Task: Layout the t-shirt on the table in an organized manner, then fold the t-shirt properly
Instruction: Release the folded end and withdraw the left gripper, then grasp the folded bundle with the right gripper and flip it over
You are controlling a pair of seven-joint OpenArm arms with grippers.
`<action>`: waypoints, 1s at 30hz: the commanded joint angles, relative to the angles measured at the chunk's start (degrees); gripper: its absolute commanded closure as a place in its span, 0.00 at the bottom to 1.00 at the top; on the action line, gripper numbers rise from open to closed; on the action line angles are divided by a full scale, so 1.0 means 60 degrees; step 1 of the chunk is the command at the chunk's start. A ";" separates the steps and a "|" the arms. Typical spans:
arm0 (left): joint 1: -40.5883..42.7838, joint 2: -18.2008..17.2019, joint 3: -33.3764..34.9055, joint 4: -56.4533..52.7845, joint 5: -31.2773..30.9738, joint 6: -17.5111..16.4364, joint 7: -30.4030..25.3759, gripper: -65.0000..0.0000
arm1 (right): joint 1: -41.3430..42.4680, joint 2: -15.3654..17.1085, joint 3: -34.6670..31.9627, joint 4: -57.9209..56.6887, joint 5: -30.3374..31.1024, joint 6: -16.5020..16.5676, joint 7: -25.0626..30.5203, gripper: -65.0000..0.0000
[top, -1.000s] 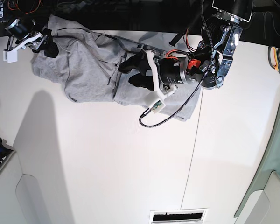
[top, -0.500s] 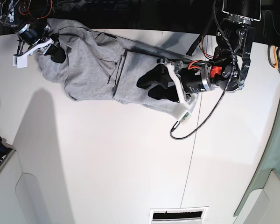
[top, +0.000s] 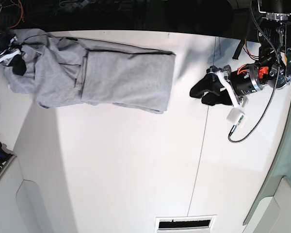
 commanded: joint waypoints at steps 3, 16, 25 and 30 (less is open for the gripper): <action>0.0372 0.0033 -0.0044 0.0175 -0.0229 -0.0141 -0.0459 0.42 | 0.0044 0.0612 0.0120 0.0521 0.0667 0.0069 -0.0208 1.00; 0.0863 0.0193 -0.0044 0.0171 0.0131 -0.0141 -0.0470 0.42 | 0.0044 -0.0073 -0.0863 0.2499 0.1180 0.0073 -0.0419 1.00; 0.0889 0.0080 -0.0040 0.0171 0.0113 -0.0141 -0.0463 0.42 | 0.0623 -0.1526 -0.3639 0.2885 -0.0404 0.0066 -0.0117 1.00; 0.0889 0.0080 -0.0044 0.0171 0.0095 -0.0141 -0.0463 0.42 | 0.1002 -0.2412 -0.5213 0.2703 -0.2149 0.0007 0.0084 1.00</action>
